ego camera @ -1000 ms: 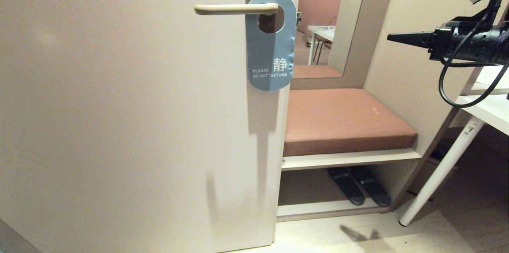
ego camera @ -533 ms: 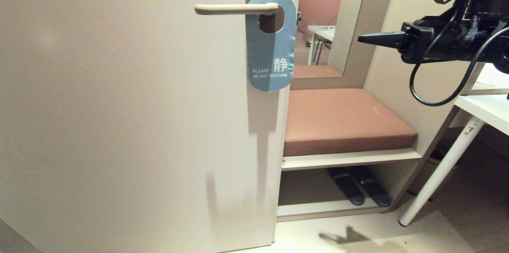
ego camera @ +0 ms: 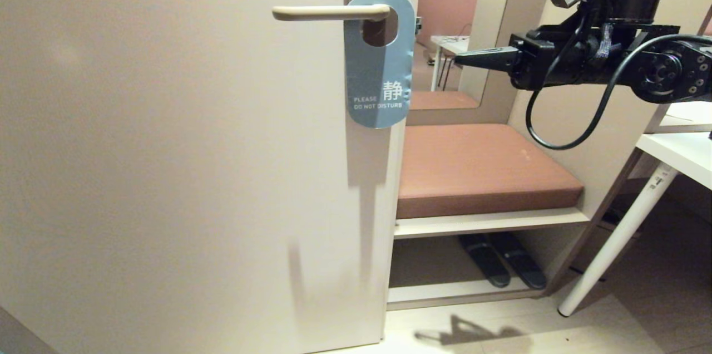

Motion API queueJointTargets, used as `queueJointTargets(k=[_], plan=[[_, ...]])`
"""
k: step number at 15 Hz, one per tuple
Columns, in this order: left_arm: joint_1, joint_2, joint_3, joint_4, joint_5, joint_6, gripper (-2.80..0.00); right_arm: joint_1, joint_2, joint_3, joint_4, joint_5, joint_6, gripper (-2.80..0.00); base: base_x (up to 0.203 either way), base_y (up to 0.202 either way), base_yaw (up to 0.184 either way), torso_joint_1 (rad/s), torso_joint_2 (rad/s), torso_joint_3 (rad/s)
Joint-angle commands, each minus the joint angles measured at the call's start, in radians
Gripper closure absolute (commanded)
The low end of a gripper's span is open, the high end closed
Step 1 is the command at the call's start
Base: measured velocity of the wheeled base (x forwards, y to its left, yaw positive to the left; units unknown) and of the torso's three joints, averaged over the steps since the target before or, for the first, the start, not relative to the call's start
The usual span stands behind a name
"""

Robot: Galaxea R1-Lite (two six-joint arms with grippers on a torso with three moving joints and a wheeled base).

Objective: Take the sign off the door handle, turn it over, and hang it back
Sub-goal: Take down the sign

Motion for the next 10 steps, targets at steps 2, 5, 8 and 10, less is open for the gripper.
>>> queueJointTargets(k=[2, 5, 8, 10], plan=[[0.000, 0.000, 0.000, -0.001, 0.001, 0.000, 0.00, 0.044, 0.027, -0.025, -0.001, 0.006, -0.003, 0.00, 0.000, 0.000, 0.000, 0.000, 0.00, 0.000], [0.000, 0.000, 0.000, -0.001, 0.000, -0.001, 0.00, 0.069, 0.059, -0.054, -0.001, 0.003, -0.003, 0.00, 0.000, 0.000, 0.000, 0.000, 0.00, 0.000], [0.000, 0.000, 0.000, -0.001, 0.001, -0.001, 0.00, 0.090, 0.079, -0.068, -0.002, 0.002, -0.004, 0.00, 0.000, 0.000, 0.000, 0.000, 0.00, 0.000], [0.000, 0.000, 0.000, -0.001, 0.001, -0.001, 0.00, 0.097, 0.093, -0.079, -0.004, 0.000, -0.006, 0.00, 0.000, 0.000, 0.000, 0.000, 0.00, 0.000]])
